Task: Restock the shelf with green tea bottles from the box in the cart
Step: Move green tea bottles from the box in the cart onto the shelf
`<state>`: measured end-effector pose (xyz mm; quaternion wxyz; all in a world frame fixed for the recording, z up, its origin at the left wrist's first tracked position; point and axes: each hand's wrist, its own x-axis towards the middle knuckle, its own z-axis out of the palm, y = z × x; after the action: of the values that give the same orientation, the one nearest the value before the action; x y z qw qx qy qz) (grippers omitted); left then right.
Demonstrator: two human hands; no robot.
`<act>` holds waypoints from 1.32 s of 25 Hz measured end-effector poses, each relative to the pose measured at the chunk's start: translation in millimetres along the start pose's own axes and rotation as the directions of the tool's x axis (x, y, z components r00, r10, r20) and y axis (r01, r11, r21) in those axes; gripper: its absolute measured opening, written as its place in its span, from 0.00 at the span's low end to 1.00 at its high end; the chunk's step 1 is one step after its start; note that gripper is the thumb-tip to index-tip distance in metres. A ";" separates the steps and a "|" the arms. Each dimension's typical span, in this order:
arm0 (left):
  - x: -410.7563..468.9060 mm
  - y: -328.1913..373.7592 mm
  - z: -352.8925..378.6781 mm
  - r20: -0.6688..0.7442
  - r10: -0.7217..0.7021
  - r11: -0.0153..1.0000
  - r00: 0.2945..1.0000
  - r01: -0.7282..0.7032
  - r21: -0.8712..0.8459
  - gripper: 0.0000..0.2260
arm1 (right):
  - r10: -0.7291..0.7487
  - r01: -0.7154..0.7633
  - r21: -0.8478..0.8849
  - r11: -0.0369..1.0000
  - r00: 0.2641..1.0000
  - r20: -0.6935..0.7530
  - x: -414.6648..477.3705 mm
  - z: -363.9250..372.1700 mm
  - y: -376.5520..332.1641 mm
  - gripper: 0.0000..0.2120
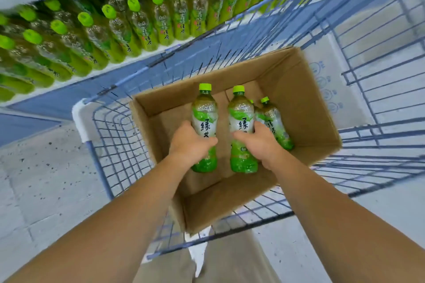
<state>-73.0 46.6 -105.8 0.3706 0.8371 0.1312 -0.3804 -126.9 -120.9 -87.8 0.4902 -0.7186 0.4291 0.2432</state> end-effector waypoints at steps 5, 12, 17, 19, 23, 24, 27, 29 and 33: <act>-71.2 25.3 -66.7 -0.010 0.098 0.989 0.995 -0.098 -0.109 0.26 | -0.096 0.103 0.067 0.992 0.991 -0.098 -100.4 -4.6 -49.4 0.29; -147.6 30.6 -152.7 -0.055 0.197 0.943 0.979 -0.204 -0.262 0.23 | -0.256 0.270 0.101 0.957 0.957 -0.133 -190.4 3.9 -95.1 0.15; -182.5 19.2 -208.1 -0.197 0.181 0.900 0.964 -0.243 -0.362 0.23 | -0.402 0.411 0.083 0.908 0.910 -0.103 -225.2 21.2 -126.3 0.10; -198.9 11.3 -227.8 -0.256 0.163 0.867 0.953 -0.262 -0.424 0.22 | -0.450 0.453 0.040 0.891 0.891 -0.068 -232.9 30.6 -138.0 0.10; -224.2 -9.8 -267.3 -0.362 0.136 0.825 0.922 -0.308 -0.473 0.23 | -0.531 0.531 0.013 0.848 0.848 0.012 -251.6 57.4 -163.0 0.11; -231.6 -15.2 -279.5 -0.387 0.136 0.815 0.912 -0.325 -0.479 0.23 | -0.552 0.552 0.012 0.834 0.833 0.029 -258.9 66.0 -169.5 0.10; -247.5 -29.1 -313.6 -0.470 0.163 0.800 0.867 -0.395 -0.452 0.22 | -0.604 0.604 0.021 0.797 0.795 0.061 -276.7 92.4 -188.0 0.09; -252.3 -40.4 -338.8 -0.513 0.167 0.785 0.842 -0.428 -0.448 0.21 | -0.620 0.621 0.018 0.784 0.781 0.068 -283.2 114.6 -203.4 0.11; -244.9 -64.1 -394.6 -0.544 0.191 0.782 0.817 -0.462 -0.418 0.21 | -0.632 0.632 0.011 0.775 0.774 0.031 -287.4 166.7 -240.6 0.12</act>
<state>-57.8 390.4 212.7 0.6062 0.7769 0.1656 -0.0399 -56.9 176.4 186.0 0.5505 -0.8168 0.1548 0.0765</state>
